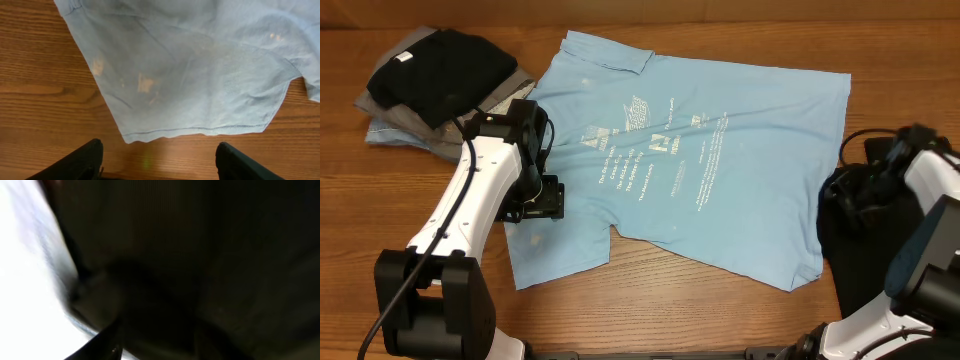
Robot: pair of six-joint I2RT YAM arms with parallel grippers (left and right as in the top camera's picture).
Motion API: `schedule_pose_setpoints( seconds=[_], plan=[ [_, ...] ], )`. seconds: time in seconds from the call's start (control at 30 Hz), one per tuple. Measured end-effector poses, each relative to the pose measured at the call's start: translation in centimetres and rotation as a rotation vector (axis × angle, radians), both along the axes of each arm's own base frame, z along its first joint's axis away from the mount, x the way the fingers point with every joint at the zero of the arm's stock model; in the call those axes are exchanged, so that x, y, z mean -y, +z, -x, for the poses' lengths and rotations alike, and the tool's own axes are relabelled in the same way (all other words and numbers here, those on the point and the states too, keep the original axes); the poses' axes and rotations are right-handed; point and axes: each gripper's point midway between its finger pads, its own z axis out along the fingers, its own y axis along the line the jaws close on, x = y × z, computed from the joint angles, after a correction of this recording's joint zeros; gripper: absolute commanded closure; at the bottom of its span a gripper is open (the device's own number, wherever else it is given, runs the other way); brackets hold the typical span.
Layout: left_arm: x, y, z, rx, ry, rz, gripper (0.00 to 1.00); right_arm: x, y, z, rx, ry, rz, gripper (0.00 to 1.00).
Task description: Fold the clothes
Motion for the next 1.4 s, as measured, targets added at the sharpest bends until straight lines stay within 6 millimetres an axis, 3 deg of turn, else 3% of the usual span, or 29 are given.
schedule_pose_setpoints(
  seconds=[0.07, 0.13, 0.2, 0.4, 0.53, 0.6, 0.67, 0.7, 0.8, 0.9, 1.17, 1.4],
  plan=[
    [0.0, 0.0, -0.1, 0.004, 0.0, 0.001, 0.24, -0.7, -0.8, 0.4, -0.004, 0.013, -0.003, 0.62],
    [0.0, 0.0, -0.1, 0.004, 0.001, 0.002, 0.24, -0.7, -1.1, 0.4, 0.011, 0.02, 0.012, 0.85],
    [0.0, 0.0, -0.1, 0.002, 0.001, 0.003, 0.24, -0.3, -1.3, 0.6, 0.004, -0.001, 0.03, 0.92],
    [0.0, 0.0, -0.1, 0.002, 0.001, 0.003, 0.23, 1.2, -1.1, 0.8, 0.001, -0.084, 0.031, 0.96],
    [0.0, 0.0, -0.1, 0.002, 0.001, 0.003, 0.22, 5.5, -0.4, 1.2, 0.001, -0.196, 0.081, 0.96],
    [0.0, 0.0, -0.1, 0.002, 0.001, 0.003, 0.21, 7.7, 0.4, 1.5, 0.004, -0.251, 0.101, 0.9],
    [0.0, 0.0, -0.1, 0.002, 0.001, 0.003, 0.2, 9.3, 1.2, 1.6, 0.015, -0.294, 0.11, 0.56],
    [0.0, 0.0, 0.0, 0.002, 0.001, 0.003, 0.2, 9.7, 1.5, 1.6, 0.021, -0.304, 0.108, 0.46],
    [0.0, 0.0, 0.0, 0.002, 0.0, -0.001, 0.19, 9.4, 2.2, 1.3, 0.036, -0.298, 0.073, 0.44],
    [-0.2, 0.0, 0.0, 0.001, 0.003, -0.005, 0.19, 7.8, 2.6, 0.9, 0.06, -0.252, -0.001, 0.45],
    [-2.2, 0.0, 0.0, -0.006, 0.076, -0.006, 0.19, 2.1, 3.9, 0.4, 0.101, -0.057, -0.191, 0.49],
    [-4.1, 0.0, 0.0, -0.006, 0.131, -0.007, 0.19, 3.3, 5.1, -2.4, 0.23, -0.015, -0.146, 0.48]
  ],
)
